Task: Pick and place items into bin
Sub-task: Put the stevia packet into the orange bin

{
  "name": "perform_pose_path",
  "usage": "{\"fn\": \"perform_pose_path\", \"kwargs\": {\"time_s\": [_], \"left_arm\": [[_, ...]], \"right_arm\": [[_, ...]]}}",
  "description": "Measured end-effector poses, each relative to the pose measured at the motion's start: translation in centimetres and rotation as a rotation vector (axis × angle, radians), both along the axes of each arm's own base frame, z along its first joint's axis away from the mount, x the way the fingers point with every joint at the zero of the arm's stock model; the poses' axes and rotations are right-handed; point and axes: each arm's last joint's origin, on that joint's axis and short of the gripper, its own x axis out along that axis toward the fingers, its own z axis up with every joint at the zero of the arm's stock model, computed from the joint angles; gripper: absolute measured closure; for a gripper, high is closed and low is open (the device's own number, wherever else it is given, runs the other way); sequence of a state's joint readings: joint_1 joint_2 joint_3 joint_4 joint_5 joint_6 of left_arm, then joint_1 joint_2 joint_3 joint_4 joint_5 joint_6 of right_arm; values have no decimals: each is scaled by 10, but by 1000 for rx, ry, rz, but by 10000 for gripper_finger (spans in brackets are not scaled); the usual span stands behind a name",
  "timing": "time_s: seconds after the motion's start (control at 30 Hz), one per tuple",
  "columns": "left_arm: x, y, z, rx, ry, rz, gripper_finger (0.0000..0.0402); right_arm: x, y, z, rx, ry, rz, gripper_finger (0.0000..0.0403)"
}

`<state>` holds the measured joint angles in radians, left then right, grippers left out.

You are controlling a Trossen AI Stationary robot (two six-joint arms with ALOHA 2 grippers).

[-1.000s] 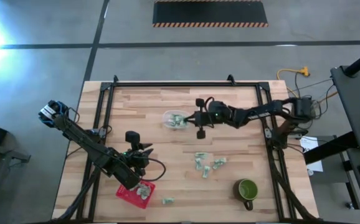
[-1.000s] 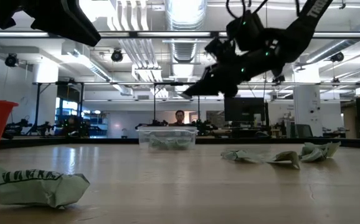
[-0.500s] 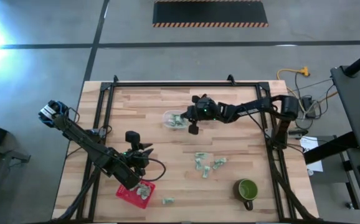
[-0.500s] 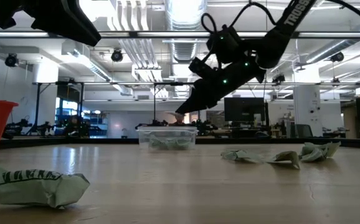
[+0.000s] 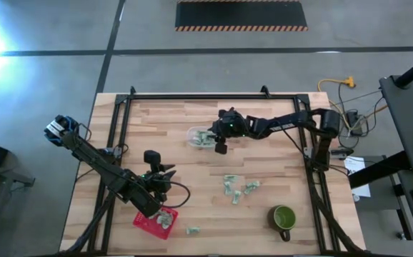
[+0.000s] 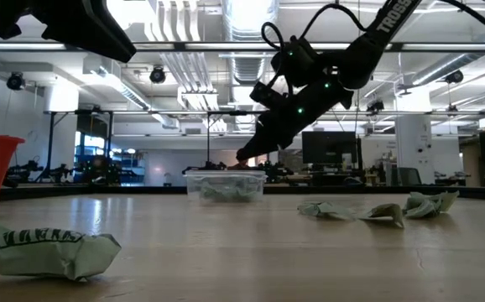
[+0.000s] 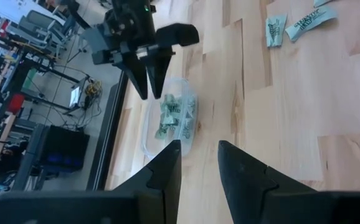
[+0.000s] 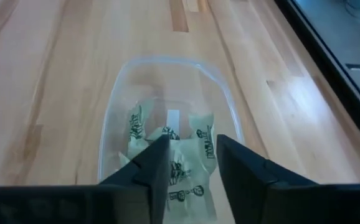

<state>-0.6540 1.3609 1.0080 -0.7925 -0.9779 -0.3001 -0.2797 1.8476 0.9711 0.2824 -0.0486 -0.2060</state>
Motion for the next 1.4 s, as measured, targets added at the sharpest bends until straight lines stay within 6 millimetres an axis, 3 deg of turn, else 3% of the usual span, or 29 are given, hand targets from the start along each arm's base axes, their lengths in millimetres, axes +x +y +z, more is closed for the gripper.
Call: {"fn": "perform_pose_path", "kwargs": {"time_s": [0.27,0.5,0.6,1.03,1.4], "left_arm": [[4,-5,1,-86,-8,-41,313],[25,-30,4,-334,-6,-355,313],[32,-38,2,-394,-1,-410,313],[72,-83,-30,-551,186,-460,313],[96,-104,-62,-636,360,-286,313]], "right_arm": [[-19,23,39,-23,12,70,249],[-51,55,72,-39,7,156,253],[-68,67,80,-45,-10,191,258],[-143,80,79,-24,-97,176,263],[-173,83,89,-24,-202,165,262]]}}
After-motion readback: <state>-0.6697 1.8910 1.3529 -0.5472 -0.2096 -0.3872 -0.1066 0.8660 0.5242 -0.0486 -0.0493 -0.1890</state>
